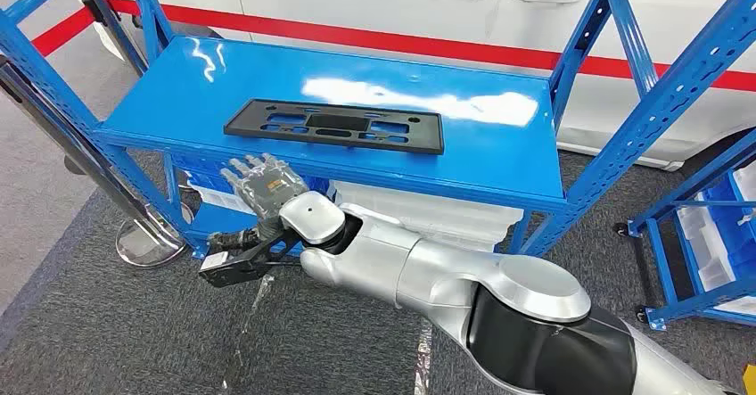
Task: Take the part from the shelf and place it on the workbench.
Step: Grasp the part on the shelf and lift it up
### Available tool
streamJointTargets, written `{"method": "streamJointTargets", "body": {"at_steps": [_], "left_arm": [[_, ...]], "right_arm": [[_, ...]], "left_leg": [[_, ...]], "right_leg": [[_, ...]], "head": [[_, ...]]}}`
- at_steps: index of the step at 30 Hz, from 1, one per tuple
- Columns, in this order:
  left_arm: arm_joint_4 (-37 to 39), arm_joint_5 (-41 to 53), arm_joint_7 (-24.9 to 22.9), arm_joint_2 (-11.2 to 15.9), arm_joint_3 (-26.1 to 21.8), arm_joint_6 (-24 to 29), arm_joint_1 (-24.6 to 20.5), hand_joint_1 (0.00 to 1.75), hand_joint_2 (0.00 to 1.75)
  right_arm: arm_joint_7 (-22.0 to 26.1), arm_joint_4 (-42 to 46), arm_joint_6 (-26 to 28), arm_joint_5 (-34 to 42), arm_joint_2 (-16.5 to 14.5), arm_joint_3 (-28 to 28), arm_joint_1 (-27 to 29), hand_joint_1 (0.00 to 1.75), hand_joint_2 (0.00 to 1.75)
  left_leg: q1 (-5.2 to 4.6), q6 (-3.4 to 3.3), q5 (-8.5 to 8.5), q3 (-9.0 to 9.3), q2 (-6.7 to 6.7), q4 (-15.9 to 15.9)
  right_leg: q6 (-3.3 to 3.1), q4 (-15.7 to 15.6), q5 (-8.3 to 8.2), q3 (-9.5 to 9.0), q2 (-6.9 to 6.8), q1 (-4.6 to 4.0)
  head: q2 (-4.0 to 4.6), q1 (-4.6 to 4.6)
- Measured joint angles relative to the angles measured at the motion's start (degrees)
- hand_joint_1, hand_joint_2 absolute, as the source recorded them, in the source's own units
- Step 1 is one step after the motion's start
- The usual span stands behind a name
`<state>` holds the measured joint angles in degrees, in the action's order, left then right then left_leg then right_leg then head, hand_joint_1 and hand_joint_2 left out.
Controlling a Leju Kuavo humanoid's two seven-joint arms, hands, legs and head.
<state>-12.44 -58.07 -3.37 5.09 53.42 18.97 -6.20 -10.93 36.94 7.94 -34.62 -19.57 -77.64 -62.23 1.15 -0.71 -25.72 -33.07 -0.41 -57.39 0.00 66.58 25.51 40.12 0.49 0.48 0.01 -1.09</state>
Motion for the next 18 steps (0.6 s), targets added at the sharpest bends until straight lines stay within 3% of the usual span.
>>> {"method": "streamJointTargets", "body": {"at_steps": [4,8,10,12,13,14,16,18], "left_arm": [[0.0,0.03,-0.04,-0.06,0.05,-0.07,-0.04,0.0,0.0],[0.0,0.09,0.01,-0.14,0.1,-0.16,-0.13,0.0,0.0],[0.0,0.11,0.02,-0.18,0.13,-0.2,-0.17,0.0,0.0],[0.0,0.13,0.03,-0.18,0.16,-0.22,-0.19,0.0,0.0],[0.0,0.12,0.03,-0.19,0.17,-0.22,-0.15,0.0,0.0],[0.0,0.12,0.04,-0.19,0.17,-0.22,-0.08,0.0,0.0],[0.0,0.1,0.06,-0.17,0.17,-0.22,-0.01,0.0,0.0],[0.0,0.09,0.09,-0.15,0.21,-0.22,-0.06,0.0,0.0]], "right_arm": [[-0.02,-0.78,0.01,-0.06,0.24,0.1,-0.5,0.0,0.0],[-0.06,-1.56,-0.31,-0.16,0.48,0.18,-0.47,0.0,0.0],[-0.02,-1.82,-0.41,-0.17,0.5,0.19,-0.47,0.0,0.0],[-0.01,-2.1,-0.6,-0.17,0.55,0.2,-0.28,0.0,0.0],[-0.05,-2.25,-0.82,-0.21,0.59,0.2,-0.15,0.0,0.44],[-0.21,-2.4,-1.1,-0.29,0.62,0.2,-0.08,0.0,0.87],[-0.73,-2.65,-1.73,-0.5,0.69,0.23,-0.09,0.0,1.75],[-1.15,-2.89,-2.02,-0.63,0.92,0.37,-0.2,0.0,1.75]], "left_leg": [[-0.3,0.87,-0.75,0.03,-0.03,-0.42],[-0.14,2.05,-1.8,-0.18,0.13,-1.55],[-0.06,2.56,-4.33,-2.92,0.2,-7.27],[-0.04,2.89,-6.61,-7.14,0.2,-14.62],[-0.04,2.94,-6.45,-8.49,0.2,-16.32],[-0.04,2.88,-5.17,-8.8,0.2,-15.86],[-0.08,2.46,-0.45,-6.47,0.21,-9.21],[-0.43,1.81,2.19,-3.42,0.18,-2.51]], "right_leg": [[-0.65,-6.96,-1.66,-3.13,0.08,-0.31],[-1.73,-7.88,-1.33,-4.04,0.22,-0.11],[-2.25,-8.18,-1.1,-4.76,0.15,0.05],[-2.59,-8.17,-0.75,-5.19,0.13,-0.04],[-2.65,-8.13,-0.56,-5.39,0.18,-0.08],[-2.66,-8.07,-0.34,-5.62,0.27,-0.1],[-2.48,-7.97,0.18,-6.25,0.44,-0.11],[-2.07,-7.9,0.65,-6.59,0.49,-0.3]], "head": [[0.0,0.05],[0.0,0.14],[0.0,0.32],[0.01,0.37],[0.01,0.38],[0.01,0.38],[0.0,0.39],[0.0,0.38]]}}
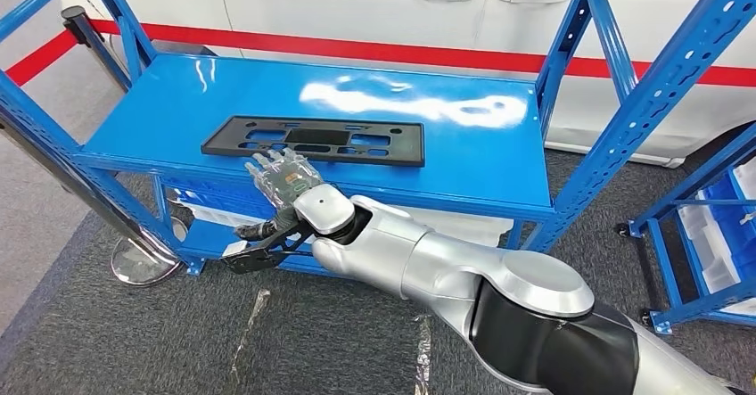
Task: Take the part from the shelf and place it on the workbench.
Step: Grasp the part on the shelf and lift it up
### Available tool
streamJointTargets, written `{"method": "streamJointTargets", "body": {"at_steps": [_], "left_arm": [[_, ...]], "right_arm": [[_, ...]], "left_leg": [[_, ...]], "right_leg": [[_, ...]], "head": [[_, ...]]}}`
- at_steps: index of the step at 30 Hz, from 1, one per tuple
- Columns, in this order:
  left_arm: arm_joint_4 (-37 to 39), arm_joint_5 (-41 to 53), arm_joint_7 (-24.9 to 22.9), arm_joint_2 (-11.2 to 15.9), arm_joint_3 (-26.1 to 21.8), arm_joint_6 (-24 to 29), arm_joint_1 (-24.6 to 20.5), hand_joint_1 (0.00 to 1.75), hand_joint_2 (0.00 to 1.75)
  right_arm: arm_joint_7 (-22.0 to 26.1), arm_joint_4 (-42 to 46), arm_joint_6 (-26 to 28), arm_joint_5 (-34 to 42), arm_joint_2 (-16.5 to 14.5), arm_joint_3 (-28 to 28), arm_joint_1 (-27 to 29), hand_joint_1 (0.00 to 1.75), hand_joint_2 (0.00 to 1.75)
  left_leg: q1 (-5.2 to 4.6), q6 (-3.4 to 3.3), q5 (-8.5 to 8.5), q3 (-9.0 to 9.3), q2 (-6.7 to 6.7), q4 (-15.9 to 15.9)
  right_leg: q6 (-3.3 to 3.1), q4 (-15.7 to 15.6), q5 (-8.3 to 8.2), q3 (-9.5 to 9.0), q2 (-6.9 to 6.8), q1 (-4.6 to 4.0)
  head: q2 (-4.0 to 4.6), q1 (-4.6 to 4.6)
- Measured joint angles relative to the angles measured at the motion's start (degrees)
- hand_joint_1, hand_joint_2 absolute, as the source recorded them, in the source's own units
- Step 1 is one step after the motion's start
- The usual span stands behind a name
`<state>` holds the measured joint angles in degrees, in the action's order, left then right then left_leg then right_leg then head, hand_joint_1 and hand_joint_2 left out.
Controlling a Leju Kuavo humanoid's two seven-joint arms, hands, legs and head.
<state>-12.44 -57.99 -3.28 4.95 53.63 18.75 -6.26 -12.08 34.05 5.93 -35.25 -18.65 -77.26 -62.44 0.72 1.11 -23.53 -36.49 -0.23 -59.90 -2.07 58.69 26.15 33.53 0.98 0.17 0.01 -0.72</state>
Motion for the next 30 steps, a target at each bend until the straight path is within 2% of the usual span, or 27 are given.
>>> {"method": "streamJointTargets", "body": {"at_steps": [1,4,6,7,9,10,11,12,13,15,16,18,20,21,22,24,25,26,27,29,30], "left_arm": [[0.0,-0.03,0.0,0.01,0.03,0.01,-0.06,0.0,0.0],[0.0,-0.17,0.01,-0.02,0.11,0.02,-0.09,0.0,0.0],[0.0,-0.27,0.01,-0.04,0.13,0.02,0.09,0.0,0.0],[0.0,-0.3,0.0,-0.04,0.13,0.02,0.15,0.0,0.0],[0.0,-0.32,0.0,-0.03,0.14,0.03,0.17,0.0,0.0],[0.0,-0.33,0.0,-0.02,0.14,0.03,0.17,0.0,0.0],[0.0,-0.34,0.0,-0.01,0.14,0.04,0.18,0.0,0.0],[0.0,-0.35,-0.01,-0.01,0.15,0.04,0.19,0.0,0.0],[0.0,-0.36,-0.01,-0.02,0.15,0.04,0.21,0.0,0.0],[0.0,-0.37,-0.03,-0.04,0.16,0.02,0.22,0.0,0.0],[0.0,-0.37,-0.04,-0.05,0.17,0.01,0.2,0.0,0.0],[0.0,-0.37,-0.04,-0.07,0.19,-0.01,0.15,0.0,0.0],[0.0,-0.4,-0.05,-0.13,0.21,-0.02,0.2,0.0,0.0],[0.0,-0.41,-0.05,-0.16,0.22,-0.02,0.2,0.0,0.0],[0.0,-0.42,-0.07,-0.17,0.27,-0.02,0.18,0.0,0.0],[0.0,-0.42,-0.07,-0.18,0.44,-0.02,0.16,0.0,0.0],[0.0,-0.42,-0.07,-0.19,0.57,-0.02,0.19,0.0,0.0],[0.0,-0.42,-0.08,-0.19,0.68,-0.02,0.27,0.0,0.0],[0.0,-0.44,-0.09,-0.19,0.78,-0.02,0.38,0.0,0.0],[0.0,-0.48,-0.13,-0.18,0.86,-0.01,0.56,0.0,0.0],[0.01,-0.52,-0.13,-0.18,0.9,0.02,0.62,0.0,0.0]], "right_arm": [[-0.1,-0.13,-0.03,-0.04,0.19,0.09,-0.02,0.0,1.75],[-0.42,-0.49,-0.02,-0.28,0.75,0.27,0.03,0.0,1.75],[-0.68,-0.64,-0.02,-0.37,1.08,0.51,-0.01,0.0,1.75],[-0.81,-0.7,-0.02,-0.38,1.31,0.63,0.03,0.0,1.75],[-0.99,-0.85,-0.03,-0.39,1.79,0.72,0.34,0.0,1.75],[-1.03,-0.96,-0.02,-0.41,2.03,0.73,0.58,0.0,1.75],[-1.06,-1.08,-0.01,-0.44,2.23,0.74,0.77,0.0,1.75],[-1.08,-1.16,0.03,-0.48,2.39,0.79,0.85,0.0,1.75],[-1.09,-1.22,0.07,-0.53,2.5,0.85,0.85,0.0,1.75],[-1.1,-1.28,0.17,-0.66,2.65,0.95,0.75,0.0,1.75],[-1.1,-1.31,0.2,-0.72,2.69,0.97,0.74,0.0,1.75],[-1.12,-1.41,0.23,-0.84,2.8,0.99,0.75,0.0,1.75],[-1.16,-1.49,0.25,-0.93,2.88,1.04,0.71,0.0,1.75],[-1.2,-1.51,0.25,-0.97,2.89,1.07,0.62,0.0,1.75],[-1.28,-1.52,0.26,-0.98,2.9,1.1,0.55,0.0,1.75],[-1.66,-1.61,0.24,-0.97,3.07,1.14,0.49,0.0,1.75],[-1.94,-1.67,0.22,-0.95,3.25,1.17,0.51,0.0,1.75],[-2.24,-1.73,0.21,-0.92,3.5,1.25,0.49,0.0,1.75],[-2.57,-1.79,0.2,-0.86,3.79,1.41,0.42,0.0,1.75],[-3.19,-1.87,0.23,-0.69,4.4,1.93,0.07,0.0,1.75],[-3.48,-1.89,0.26,-0.49,4.72,2.23,-0.19,0.0,1.75]], "left_leg": [[-0.19,-0.3,0.15,0.73,-0.03,1.57],[-0.17,-1.09,-0.3,1.23,0.0,2.42],[0.15,-1.69,-0.26,1.79,0.15,3.03],[0.22,-1.96,-0.29,1.97,0.22,3.18],[0.22,-2.38,-0.51,2.03,0.21,3.12],[0.22,-2.43,-0.68,2.06,0.16,3.01],[0.23,-2.43,-0.89,2.14,0.1,2.85],[0.25,-2.34,-1.17,2.28,0.02,2.65],[0.26,-2.18,-1.5,2.44,-0.03,2.41],[0.15,-1.71,-2.14,2.51,-0.09,1.85],[0.1,-1.41,-2.3,2.42,-0.1,1.66],[0.06,-0.82,-2.37,2.35,-0.13,1.68],[0.19,-0.24,-2.91,2.33,-0.05,1.32],[0.23,0.04,-3.75,1.78,-0.01,-0.14],[0.29,0.32,-5.03,0.57,0.02,-2.79],[0.34,0.71,-7.74,-3.23,0.03,-10.11],[0.35,0.8,-8.3,-4.92,0.04,-12.84],[0.35,0.79,-7.76,-5.72,0.04,-13.62],[0.35,0.68,-6.14,-5.42,0.04,-12.16],[0.29,0.22,-1.76,-2.4,0.03,-4.83],[0.11,-0.07,-0.43,-0.78,0.01,-1.38]], "right_leg": [[0.26,-0.01,0.12,0.0,-0.03,-0.08],[1.16,-0.04,0.43,0.0,-0.16,-0.16],[1.73,2.47,1.97,1.07,-0.28,-0.18],[1.93,5.5,3.41,2.63,-0.35,-0.11],[2.19,13.1,6.21,6.94,-0.39,-0.01],[2.29,15.48,6.47,8.59,-0.4,0.08],[2.34,15.68,5.57,9.23,-0.42,0.18],[2.32,13.62,3.67,8.7,-0.44,0.27],[2.22,9.85,1.2,7.27,-0.47,0.34],[1.84,3.24,-1.63,4.34,-0.51,0.29],[1.65,1.58,-2.02,3.6,-0.49,0.18],[1.26,0.94,-1.79,3.37,-0.39,-0.04],[0.75,0.53,-1.79,2.88,-0.37,0.19],[0.49,0.27,-1.78,2.52,-0.4,0.37],[0.25,0.1,-1.7,2.15,-0.43,0.49],[-0.15,0.09,-1.42,1.74,-0.46,0.42],[-0.27,0.13,-1.28,1.6,-0.45,0.36],[-0.32,0.18,-1.12,1.45,-0.41,0.33],[-0.31,0.23,-0.95,1.24,-0.33,0.31],[-0.11,0.28,-0.55,0.75,-0.16,0.3],[0.08,0.3,-0.39,0.64,-0.1,0.21]], "head": [[0.01,-0.04],[0.02,-0.1],[0.02,-0.15],[0.02,-0.19],[0.01,-0.21],[0.01,-0.22],[0.0,-0.22],[0.0,-0.22],[0.01,-0.24],[0.01,-0.17],[0.01,-0.15],[-0.01,-0.14],[0.0,-0.09],[0.0,0.02],[0.0,0.11],[-0.01,0.23],[0.0,0.23],[0.01,0.23],[0.01,0.23],[0.01,0.21],[0.01,0.21]]}}
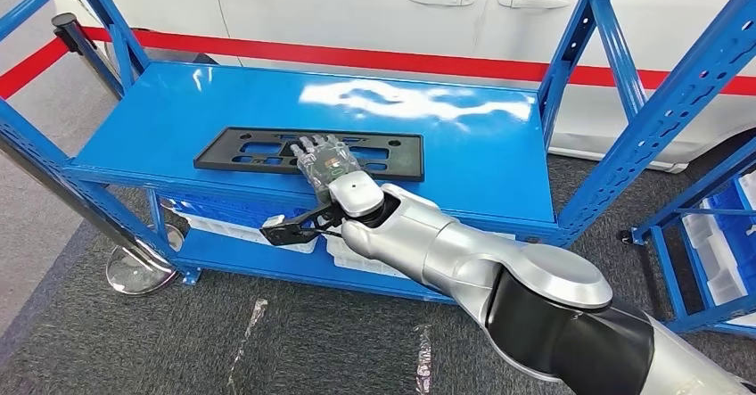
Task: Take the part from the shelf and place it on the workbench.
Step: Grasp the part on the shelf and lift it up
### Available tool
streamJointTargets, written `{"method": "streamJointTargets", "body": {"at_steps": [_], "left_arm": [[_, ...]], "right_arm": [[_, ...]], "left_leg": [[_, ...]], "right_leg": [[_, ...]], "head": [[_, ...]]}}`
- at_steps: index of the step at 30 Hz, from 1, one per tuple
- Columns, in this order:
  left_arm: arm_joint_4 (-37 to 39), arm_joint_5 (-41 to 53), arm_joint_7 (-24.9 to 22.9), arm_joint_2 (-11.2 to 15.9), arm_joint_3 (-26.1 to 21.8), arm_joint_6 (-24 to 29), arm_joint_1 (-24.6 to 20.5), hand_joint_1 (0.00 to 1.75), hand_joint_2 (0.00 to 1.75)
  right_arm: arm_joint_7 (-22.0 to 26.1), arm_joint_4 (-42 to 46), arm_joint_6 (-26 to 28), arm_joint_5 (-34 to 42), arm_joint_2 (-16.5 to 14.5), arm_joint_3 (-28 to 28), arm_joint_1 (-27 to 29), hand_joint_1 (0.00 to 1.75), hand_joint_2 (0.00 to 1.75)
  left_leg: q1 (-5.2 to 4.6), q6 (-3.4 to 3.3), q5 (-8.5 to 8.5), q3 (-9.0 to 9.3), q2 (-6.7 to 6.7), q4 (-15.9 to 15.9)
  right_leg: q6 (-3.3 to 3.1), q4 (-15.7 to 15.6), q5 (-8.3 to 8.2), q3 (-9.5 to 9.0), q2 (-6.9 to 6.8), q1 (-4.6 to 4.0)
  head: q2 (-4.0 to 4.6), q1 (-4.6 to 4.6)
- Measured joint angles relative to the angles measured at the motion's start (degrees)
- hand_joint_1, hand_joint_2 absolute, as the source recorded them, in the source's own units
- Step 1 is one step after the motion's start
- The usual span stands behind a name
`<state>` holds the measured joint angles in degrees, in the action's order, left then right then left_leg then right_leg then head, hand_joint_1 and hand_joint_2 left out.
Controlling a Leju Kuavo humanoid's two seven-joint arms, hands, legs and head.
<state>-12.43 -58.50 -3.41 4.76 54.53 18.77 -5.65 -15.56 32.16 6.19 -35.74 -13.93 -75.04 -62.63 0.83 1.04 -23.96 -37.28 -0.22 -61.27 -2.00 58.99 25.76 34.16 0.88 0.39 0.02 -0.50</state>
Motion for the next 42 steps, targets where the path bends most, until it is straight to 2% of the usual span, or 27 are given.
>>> {"method": "streamJointTargets", "body": {"at_steps": [1,2,4,6,7,9,10,11,12,14,16,18,21,23,25,26,27,28,29,31,32,34,36,38,40,41,42], "left_arm": [[0.01,-0.05,0.0,0.0,0.05,0.02,-0.02,0.0,0.0],[0.01,-0.1,0.0,0.0,0.13,0.03,-0.04,0.0,0.0],[0.02,-0.17,0.0,-0.02,0.23,0.05,-0.04,0.0,0.0],[0.02,-0.24,-0.04,-0.07,0.26,0.06,0.11,0.0,0.0],[0.02,-0.28,-0.07,-0.09,0.27,0.07,0.15,0.0,0.0],[0.02,-0.31,-0.1,-0.1,0.27,0.07,0.19,0.0,0.0],[0.02,-0.31,-0.09,-0.09,0.27,0.07,0.18,0.0,0.0],[0.02,-0.31,-0.07,-0.09,0.27,0.07,0.18,0.0,0.0],[0.02,-0.31,-0.03,-0.09,0.27,0.07,0.18,0.0,0.0],[0.02,-0.33,0.05,-0.09,0.27,0.07,0.18,0.0,0.0],[0.02,-0.38,0.13,-0.09,0.27,0.05,0.1,0.0,0.0],[0.01,-0.46,0.27,-0.09,0.27,0.05,-0.05,0.0,0.0],[0.0,-0.63,0.46,-0.1,0.27,0.11,-0.14,0.0,0.0],[0.0,-0.77,0.48,-0.09,0.28,0.21,-0.18,0.0,0.0],[0.01,-0.87,0.48,-0.07,0.3,0.3,-0.14,0.0,0.0],[0.02,-0.92,0.49,-0.07,0.3,0.34,-0.04,0.0,0.0],[0.02,-1.02,0.49,-0.07,0.31,0.37,0.09,0.0,0.0],[0.02,-1.13,0.49,-0.07,0.31,0.4,0.22,0.0,0.0],[0.02,-1.22,0.5,-0.07,0.31,0.44,0.34,0.0,0.0],[0.02,-1.35,0.5,-0.03,0.31,0.47,0.43,0.0,0.0],[0.02,-1.37,0.51,-0.01,0.31,0.48,0.39,0.0,0.0],[0.02,-1.44,0.56,0.02,0.31,0.5,0.28,0.0,0.0],[0.02,-1.53,0.71,-0.01,0.31,0.51,0.31,0.0,0.0],[0.02,-1.67,0.87,-0.04,0.31,0.54,0.4,0.0,0.0],[0.02,-1.87,0.98,-0.01,0.31,0.6,0.41,0.0,0.0],[0.02,-1.95,1.02,0.02,0.31,0.62,0.4,0.0,0.0],[0.02,-2.0,1.04,0.04,0.31,0.63,0.4,0.0,0.0]], "right_arm": [[-0.24,-0.01,0.03,0.21,0.32,0.24,-0.24,0.0,1.75],[-0.44,-0.01,0.07,0.43,0.63,0.47,-0.39,0.0,1.75],[-0.72,0.04,0.11,0.62,1.14,0.94,-0.53,0.0,1.75],[-0.92,0.14,0.19,0.64,1.6,1.49,-0.65,0.0,1.75],[-1.03,0.2,0.24,0.64,1.87,1.7,-0.73,0.0,1.75],[-1.19,0.28,0.31,0.64,2.49,1.95,-0.63,0.0,1.75],[-1.22,0.3,0.32,0.64,2.84,2.01,-0.42,0.0,1.75],[-1.23,0.31,0.32,0.64,3.13,2.06,-0.18,0.0,1.75],[-1.23,0.31,0.32,0.63,3.39,2.1,0.0,0.0,1.75],[-1.23,0.35,0.32,0.61,3.71,2.27,0.1,0.0,1.75],[-1.16,0.48,0.32,0.6,3.84,2.53,0.08,0.0,1.75],[-1.03,0.61,0.32,0.6,3.95,2.67,0.23,0.0,1.75],[-0.8,0.73,0.35,0.54,4.06,2.77,0.43,0.0,1.75],[-0.68,0.79,0.39,0.45,4.06,2.84,0.51,0.0,1.75],[-0.62,0.78,0.41,0.42,4.09,2.87,0.87,0.0,1.75],[-0.62,0.78,0.42,0.42,4.12,2.87,1.15,0.0,1.75],[-0.62,0.78,0.42,0.42,4.15,2.87,1.38,0.0,1.75],[-0.61,0.78,0.43,0.42,4.17,2.89,1.53,0.0,1.75],[-0.61,0.79,0.45,0.42,4.18,2.93,1.6,0.0,1.75],[-0.59,0.8,0.5,0.42,4.19,3.03,1.59,0.0,1.75],[-0.57,0.8,0.51,0.42,4.21,3.07,1.61,0.0,1.75],[-0.55,0.8,0.51,0.42,4.24,3.08,1.75,0.0,1.75],[-0.52,0.81,0.49,0.41,4.26,3.11,1.87,0.0,1.75],[-0.4,0.81,0.46,0.33,4.27,3.13,1.92,0.0,1.75],[-0.24,0.8,0.46,0.22,4.3,3.13,2.28,0.0,1.75],[-0.19,0.79,0.47,0.19,4.34,3.13,2.55,0.0,1.75],[-0.17,0.78,0.48,0.18,4.38,3.13,2.78,0.0,1.75]], "left_leg": [[-0.18,-0.26,0.51,1.06,-0.01,2.17],[-0.37,-0.49,0.33,1.52,-0.05,3.09],[-0.37,-0.95,0.15,1.81,-0.09,3.57],[-0.05,-1.53,0.26,2.37,0.01,4.25],[0.12,-1.83,0.3,2.64,0.09,4.54],[0.12,-2.26,0.16,2.79,0.16,4.62],[0.12,-2.37,0.05,2.8,0.13,4.55],[0.13,-2.41,-0.09,2.83,0.07,4.43],[0.15,-2.36,-0.27,2.87,-0.01,4.24],[0.23,-1.99,-0.88,2.97,-0.11,3.63],[0.09,-1.4,-1.48,2.83,-0.14,2.97],[-0.06,-0.85,-1.65,2.74,-0.15,2.82],[0.12,-0.02,-2.42,2.58,-0.08,2.02],[0.22,0.51,-4.88,0.31,-0.01,-2.93],[0.25,0.85,-7.47,-3.53,0.0,-10.16],[0.24,0.9,-7.68,-4.89,0.0,-12.26],[0.24,0.84,-6.8,-5.27,0.0,-12.29],[0.23,0.66,-4.93,-4.53,0.0,-10.1],[0.18,0.37,-2.54,-2.95,0.0,-6.27],[-0.16,-0.33,0.19,0.35,-0.03,0.69],[-0.36,-0.61,0.45,1.25,-0.05,2.49],[-0.61,-1.0,0.0,1.69,-0.13,3.35],[-0.27,-1.43,0.08,2.11,-0.08,3.88],[0.03,-1.94,0.15,2.6,0.04,4.42],[-0.02,-2.32,-0.02,2.69,0.06,4.38],[-0.02,-2.41,-0.15,2.71,0.03,4.3],[-0.01,-2.44,-0.3,2.76,-0.02,4.19]], "right_leg": [[0.24,-0.03,0.08,-0.02,0.02,-0.07],[0.51,-0.09,0.13,0.01,0.02,-0.13],[1.12,-0.29,0.23,-0.09,-0.04,-0.25],[1.71,1.17,1.32,0.44,-0.19,-0.3],[1.96,3.58,2.6,1.59,-0.25,-0.31],[2.24,11.01,5.73,5.5,-0.31,-0.16],[2.34,14.2,6.63,7.39,-0.31,-0.08],[2.43,15.63,6.47,8.49,-0.32,0.02],[2.48,14.89,5.24,8.55,-0.34,0.14],[2.38,7.99,1.06,5.89,-0.44,0.3],[2.05,2.08,-1.12,3.16,-0.48,0.17],[1.56,0.96,-1.03,2.53,-0.4,-0.06],[0.61,0.49,-1.11,2.07,-0.39,0.25],[0.1,0.19,-1.01,1.51,-0.45,0.45],[-0.25,0.17,-0.75,1.18,-0.48,0.37],[-0.34,0.18,-0.6,1.02,-0.45,0.31],[-0.38,0.18,-0.46,0.82,-0.38,0.27],[-0.34,0.19,-0.28,0.56,-0.28,0.24],[-0.25,0.18,-0.08,0.24,-0.19,0.21],[0.1,0.16,0.3,-0.17,-0.1,0.04],[0.34,0.12,0.41,-0.22,-0.12,-0.03],[0.88,-0.07,0.5,-0.25,-0.19,-0.09],[1.46,0.49,1.17,-0.08,-0.29,-0.13],[1.88,4.79,3.56,1.92,-0.36,-0.21],[2.12,12.34,6.55,5.89,-0.38,-0.18],[2.21,15.06,7.1,7.56,-0.4,-0.11],[2.26,15.85,6.58,8.35,-0.41,0.0]], "head": [[0.0,-0.01],[0.0,-0.03],[-0.01,-0.06],[-0.01,-0.15],[-0.01,-0.21],[0.0,-0.27],[-0.01,-0.27],[-0.01,-0.28],[0.0,-0.28],[0.01,-0.29],[-0.01,-0.25],[-0.02,-0.18],[-0.01,-0.08],[-0.01,0.12],[-0.01,0.22],[0.0,0.22],[-0.01,0.22],[0.0,0.22],[0.0,0.22],[-0.01,0.2],[-0.01,0.18],[-0.01,0.16],[-0.01,0.08],[-0.01,-0.07],[-0.02,-0.15],[-0.01,-0.15],[-0.01,-0.16]]}}
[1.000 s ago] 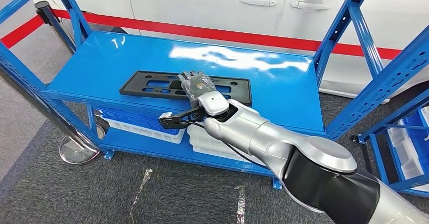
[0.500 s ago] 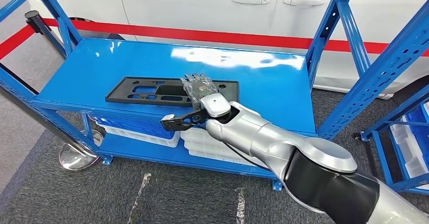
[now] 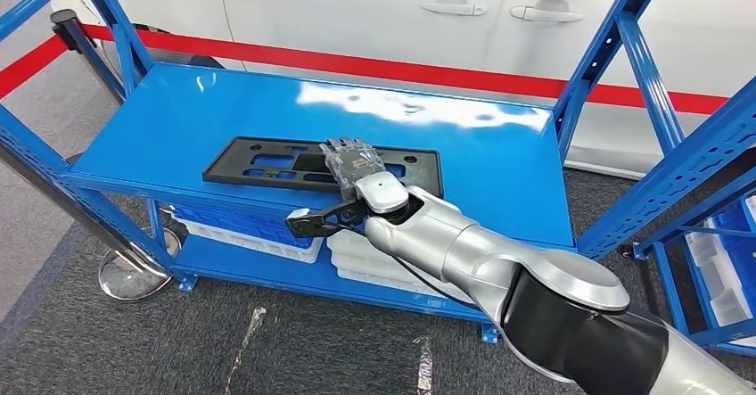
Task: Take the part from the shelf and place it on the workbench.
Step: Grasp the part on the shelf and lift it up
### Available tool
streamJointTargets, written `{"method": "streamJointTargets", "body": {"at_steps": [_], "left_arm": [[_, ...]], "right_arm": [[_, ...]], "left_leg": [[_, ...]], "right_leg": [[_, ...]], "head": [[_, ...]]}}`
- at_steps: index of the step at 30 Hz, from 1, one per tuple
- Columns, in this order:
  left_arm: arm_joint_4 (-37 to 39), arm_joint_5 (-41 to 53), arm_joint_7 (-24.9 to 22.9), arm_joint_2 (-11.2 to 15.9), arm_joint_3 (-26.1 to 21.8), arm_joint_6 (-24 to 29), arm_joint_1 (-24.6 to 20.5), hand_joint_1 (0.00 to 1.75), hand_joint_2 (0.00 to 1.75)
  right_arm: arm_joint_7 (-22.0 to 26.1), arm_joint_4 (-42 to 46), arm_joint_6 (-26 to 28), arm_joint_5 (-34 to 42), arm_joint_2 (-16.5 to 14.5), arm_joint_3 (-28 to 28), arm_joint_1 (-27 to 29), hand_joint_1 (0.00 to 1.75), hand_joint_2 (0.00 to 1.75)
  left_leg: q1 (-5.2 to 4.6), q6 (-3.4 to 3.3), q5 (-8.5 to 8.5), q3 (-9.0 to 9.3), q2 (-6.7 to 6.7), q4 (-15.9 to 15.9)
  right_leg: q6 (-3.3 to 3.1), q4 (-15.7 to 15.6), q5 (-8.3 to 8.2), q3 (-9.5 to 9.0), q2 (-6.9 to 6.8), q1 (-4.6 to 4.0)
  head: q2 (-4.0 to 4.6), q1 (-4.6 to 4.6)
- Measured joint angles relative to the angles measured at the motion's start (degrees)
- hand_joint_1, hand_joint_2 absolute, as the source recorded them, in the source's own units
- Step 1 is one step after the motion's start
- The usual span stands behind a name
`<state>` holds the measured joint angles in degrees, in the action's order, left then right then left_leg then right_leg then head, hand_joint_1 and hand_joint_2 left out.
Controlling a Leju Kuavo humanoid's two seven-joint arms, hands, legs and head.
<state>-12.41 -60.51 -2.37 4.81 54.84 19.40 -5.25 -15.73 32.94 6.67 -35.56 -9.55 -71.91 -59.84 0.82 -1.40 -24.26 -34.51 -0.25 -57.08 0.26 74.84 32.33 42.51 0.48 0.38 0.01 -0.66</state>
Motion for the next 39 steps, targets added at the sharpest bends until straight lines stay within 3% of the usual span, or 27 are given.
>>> {"method": "streamJointTargets", "body": {"at_steps": [1,3,5,8,10,13,14,15,16,18,20,22,25,27,29,30,31,32,34,35,39], "left_arm": [[0.0,-0.03,0.02,0.02,0.0,-0.01,0.0,0.0,0.0],[0.0,-0.09,0.04,0.02,0.0,-0.02,0.03,0.0,0.0],[0.0,-0.14,0.07,0.03,-0.01,-0.04,0.03,0.0,0.0],[0.0,-0.2,0.1,0.04,-0.02,-0.05,0.06,0.0,0.0],[0.0,-0.27,0.11,0.04,-0.02,-0.04,0.08,0.0,0.0],[0.0,-0.35,0.11,0.14,-0.02,-0.01,-0.03,0.0,0.0],[0.0,-0.35,0.11,0.17,-0.02,0.0,-0.02,0.0,0.0],[0.0,-0.36,0.1,0.2,-0.02,0.01,0.01,0.0,0.0],[0.0,-0.4,0.07,0.22,-0.02,0.01,0.06,0.0,0.0],[0.0,-0.47,0.03,0.33,-0.02,0.01,0.14,0.0,0.0],[0.0,-0.5,0.03,0.48,-0.02,0.02,0.09,0.0,0.0],[0.0,-0.5,0.03,0.56,-0.02,0.02,-0.02,0.0,0.0],[0.0,-0.51,0.01,0.55,-0.02,0.02,0.0,0.0,0.0],[0.0,-0.52,-0.02,0.55,-0.02,0.02,0.03,0.0,0.0],[0.0,-0.52,-0.02,0.56,-0.02,0.02,0.01,0.0,0.0],[0.0,-0.52,-0.02,0.58,-0.02,0.02,0.01,0.0,0.0],[0.0,-0.53,-0.02,0.59,-0.02,0.03,0.01,0.0,0.0],[0.0,-0.55,-0.02,0.6,-0.02,0.03,0.01,0.0,0.0],[0.0,-0.63,0.06,0.59,-0.02,0.03,0.02,0.0,0.0],[0.0,-0.71,0.15,0.59,-0.02,0.03,0.01,0.0,0.0],[0.0,-1.52,0.27,0.6,-0.03,0.02,0.04,0.0,0.0]], "right_arm": [[0.01,0.0,0.01,-0.01,0.03,0.01,0.11,0.0,1.75],[0.02,0.01,0.02,-0.02,0.06,0.02,0.06,0.0,1.75],[0.07,0.02,0.01,-0.03,0.05,0.02,0.03,0.0,1.75],[0.16,0.0,-0.02,-0.03,0.1,0.02,0.2,0.0,1.75],[0.21,-0.01,-0.01,-0.06,0.12,0.03,0.17,0.0,1.75],[0.3,-0.01,0.0,-0.09,0.11,0.02,0.29,0.0,1.75],[0.32,-0.01,0.0,-0.09,0.11,0.02,0.44,0.0,1.75],[0.32,-0.01,0.0,-0.09,0.11,0.02,0.6,0.0,1.75],[0.32,-0.01,0.0,-0.09,0.11,0.02,0.73,0.0,1.75],[0.32,-0.01,0.0,-0.09,0.11,0.03,0.77,0.0,1.75],[0.32,-0.01,0.0,-0.09,0.13,0.04,0.67,0.0,1.75],[0.32,-0.01,0.0,-0.09,0.13,0.04,0.69,0.0,1.75],[0.32,-0.01,0.02,-0.09,0.13,0.07,0.67,0.0,1.75],[0.32,-0.01,0.02,-0.09,0.14,0.09,0.58,0.0,1.75],[0.32,-0.05,-0.01,-0.09,0.21,0.09,0.81,0.0,1.75],[0.32,-0.09,-0.03,-0.09,0.25,0.09,1.01,0.0,1.75],[0.32,-0.14,-0.05,-0.09,0.29,0.09,1.17,0.0,1.75],[0.32,-0.19,-0.07,-0.09,0.31,0.09,1.24,0.0,1.75],[0.33,-0.25,-0.14,-0.09,0.32,0.09,1.23,0.0,1.75],[0.4,-0.26,-0.2,-0.09,0.3,0.09,1.24,0.0,1.75],[0.83,-0.43,-0.64,-0.08,0.25,0.09,1.53,0.0,1.75]], "left_leg": [[0.01,0.05,-0.2,0.09,-0.06,-0.16],[0.06,0.42,-0.74,0.24,-0.17,-0.63],[-0.1,1.01,-1.2,0.05,-0.22,-1.21],[-0.13,1.85,-1.45,-0.04,-0.22,-1.22],[-0.07,2.42,-2.57,-0.53,-0.12,-2.78],[0.01,3.14,-6.81,-5.22,-0.03,-12.47],[0.02,3.24,-7.57,-7.01,-0.03,-15.54],[0.02,3.23,-7.29,-8.02,-0.03,-16.85],[0.01,3.12,-5.96,-8.01,-0.03,-16.04],[-0.09,2.56,-1.46,-5.25,-0.03,-8.96],[-0.47,1.91,0.83,-2.27,-0.04,-2.66],[-0.78,1.49,0.51,-1.4,-0.11,-1.13],[-0.34,0.82,0.58,-0.76,-0.07,-0.18],[-0.15,0.34,0.6,-0.34,0.05,0.21],[-0.16,-0.03,0.4,-0.31,0.07,0.1],[-0.16,-0.1,0.27,-0.28,0.04,0.0],[-0.16,-0.1,0.12,-0.24,-0.01,-0.13],[-0.15,0.0,-0.07,-0.17,-0.07,-0.32],[-0.23,0.43,-0.6,-0.22,-0.17,-0.95],[-0.31,0.7,-0.82,-0.33,-0.2,-1.24],[-0.29,1.74,-1.16,-0.46,-0.18,-1.58]], "right_leg": [[0.0,-1.58,-1.61,-0.38,-0.03,0.11],[-0.2,-8.88,-5.68,-3.43,-0.1,0.24],[-0.59,-14.03,-7.41,-5.76,-0.1,0.13],[-1.33,-15.03,-7.29,-6.29,0.03,-0.01],[-1.86,-15.44,-7.3,-6.81,0.01,0.3],[-2.42,-15.63,-7.05,-7.46,-0.1,0.4],[-2.54,-15.62,-6.94,-7.59,-0.1,0.34],[-2.61,-15.61,-6.81,-7.74,-0.06,0.29],[-2.63,-15.6,-6.65,-7.93,0.02,0.25],[-2.49,-15.61,-6.26,-8.48,0.18,0.19],[-2.16,-15.61,-5.91,-8.73,0.25,-0.03],[-1.66,-15.78,-5.83,-8.71,0.25,-0.17],[-0.74,-14.97,-4.93,-8.54,0.12,-0.25],[-0.32,-9.95,-2.31,-6.11,0.04,-0.22],[-0.13,-2.57,0.38,-2.05,0.01,-0.18],[-0.06,-0.42,0.57,-0.63,0.01,-0.12],[-0.04,-0.68,-0.45,-0.36,-0.01,-0.03],[-0.06,-3.08,-2.37,-1.17,-0.03,0.07],[-0.32,-10.57,-6.05,-4.35,-0.1,0.1],[-0.53,-13.19,-6.94,-5.54,-0.09,0.07],[-1.51,-14.95,-7.18,-6.41,0.07,-0.02]], "head": [[0.01,0.01],[0.01,-0.01],[-0.01,0.02],[-0.01,0.0],[0.0,0.18],[0.0,0.55],[0.0,0.55],[0.0,0.55],[0.0,0.56],[0.01,0.55],[0.0,0.54],[0.01,0.51],[0.01,0.37],[0.01,0.17],[0.01,0.09],[0.01,0.09],[0.01,0.09],[0.01,0.08],[0.01,0.08],[0.0,0.12],[-0.01,0.15]]}}
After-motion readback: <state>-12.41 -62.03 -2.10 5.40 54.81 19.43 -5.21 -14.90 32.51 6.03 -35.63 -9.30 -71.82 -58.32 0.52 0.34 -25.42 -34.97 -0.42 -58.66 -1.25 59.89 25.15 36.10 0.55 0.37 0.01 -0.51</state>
